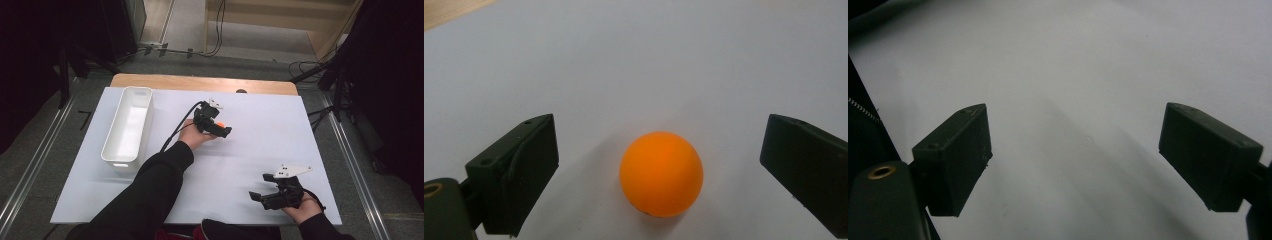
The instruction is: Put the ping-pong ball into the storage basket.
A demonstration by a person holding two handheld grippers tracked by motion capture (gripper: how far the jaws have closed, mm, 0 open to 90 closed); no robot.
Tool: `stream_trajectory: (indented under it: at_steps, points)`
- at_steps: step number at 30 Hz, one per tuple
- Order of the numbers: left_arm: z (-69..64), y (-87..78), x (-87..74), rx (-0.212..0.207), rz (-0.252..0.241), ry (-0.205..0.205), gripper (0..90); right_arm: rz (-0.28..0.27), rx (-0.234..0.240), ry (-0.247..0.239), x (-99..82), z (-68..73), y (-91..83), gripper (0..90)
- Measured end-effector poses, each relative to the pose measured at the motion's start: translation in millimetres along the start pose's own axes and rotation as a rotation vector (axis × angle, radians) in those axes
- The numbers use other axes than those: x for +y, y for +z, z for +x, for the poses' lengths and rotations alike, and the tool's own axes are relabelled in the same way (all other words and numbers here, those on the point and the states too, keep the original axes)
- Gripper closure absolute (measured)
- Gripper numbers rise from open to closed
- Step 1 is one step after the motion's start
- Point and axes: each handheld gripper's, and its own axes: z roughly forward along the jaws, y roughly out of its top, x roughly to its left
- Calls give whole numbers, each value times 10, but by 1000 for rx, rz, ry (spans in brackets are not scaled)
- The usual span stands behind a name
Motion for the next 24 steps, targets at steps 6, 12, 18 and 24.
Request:
stream_trajectory:
  at_steps: [6,12,18,24]
  points:
    - [-18,38,-53,8,-9,2,25,0,0,-4,-2,2,0,122]
    - [2,59,-139,24,-11,-3,51,3,5,-9,2,16,2,122]
    - [-25,111,-169,24,12,-2,51,2,6,-10,3,17,10,123]
    - [-36,161,-227,32,16,26,51,6,6,-15,-1,19,12,123]
